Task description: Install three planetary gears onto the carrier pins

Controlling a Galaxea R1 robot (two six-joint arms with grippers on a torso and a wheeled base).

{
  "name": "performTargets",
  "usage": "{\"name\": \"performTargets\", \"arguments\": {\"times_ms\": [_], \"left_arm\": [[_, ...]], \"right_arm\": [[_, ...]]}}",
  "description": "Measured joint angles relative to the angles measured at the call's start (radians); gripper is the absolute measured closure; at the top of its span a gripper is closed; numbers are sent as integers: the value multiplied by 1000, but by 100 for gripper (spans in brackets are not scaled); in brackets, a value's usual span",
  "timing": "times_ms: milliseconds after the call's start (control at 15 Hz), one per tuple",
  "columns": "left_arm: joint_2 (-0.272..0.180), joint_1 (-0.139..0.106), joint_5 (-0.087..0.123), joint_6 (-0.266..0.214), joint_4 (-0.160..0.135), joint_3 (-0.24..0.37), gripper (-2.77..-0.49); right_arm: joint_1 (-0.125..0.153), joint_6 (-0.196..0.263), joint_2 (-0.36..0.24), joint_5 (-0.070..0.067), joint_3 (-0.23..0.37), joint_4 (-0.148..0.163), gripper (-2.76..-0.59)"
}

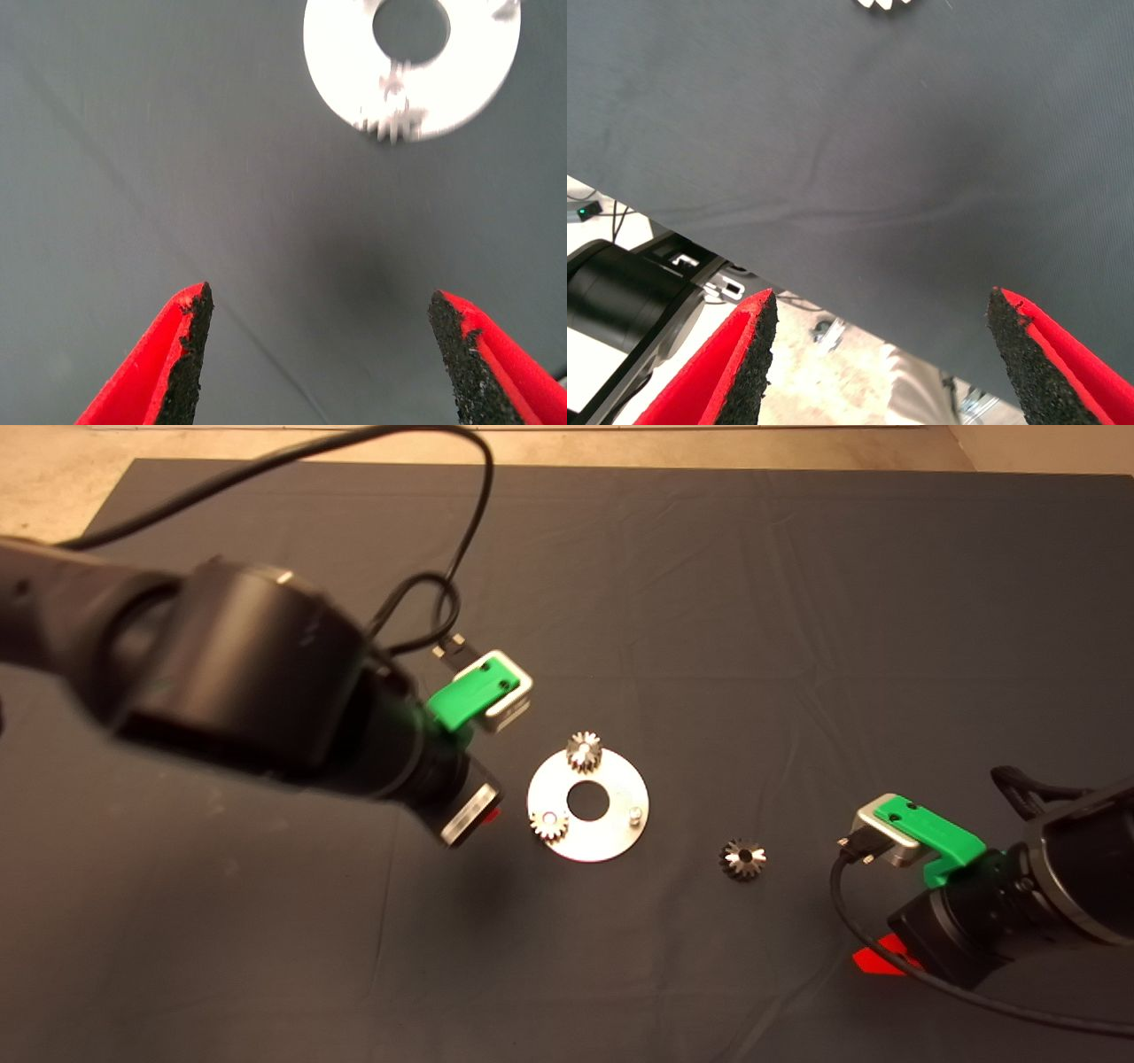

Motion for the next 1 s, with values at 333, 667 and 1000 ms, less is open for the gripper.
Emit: {"name": "performTargets", "arguments": {"times_ms": [333, 667, 1000], "left_arm": [[-46, -3, -1, -261, -15, 101, -164], [-54, -3, 0, -349, -66, 119, -164], [-50, -3, 0, -368, -85, 120, -164]], "right_arm": [[-6, 67, 39, 0, -1, -139, -175], [-56, 104, 57, 2, -2, -251, -175], [-156, 90, 66, 1, -18, -348, -175]]}}
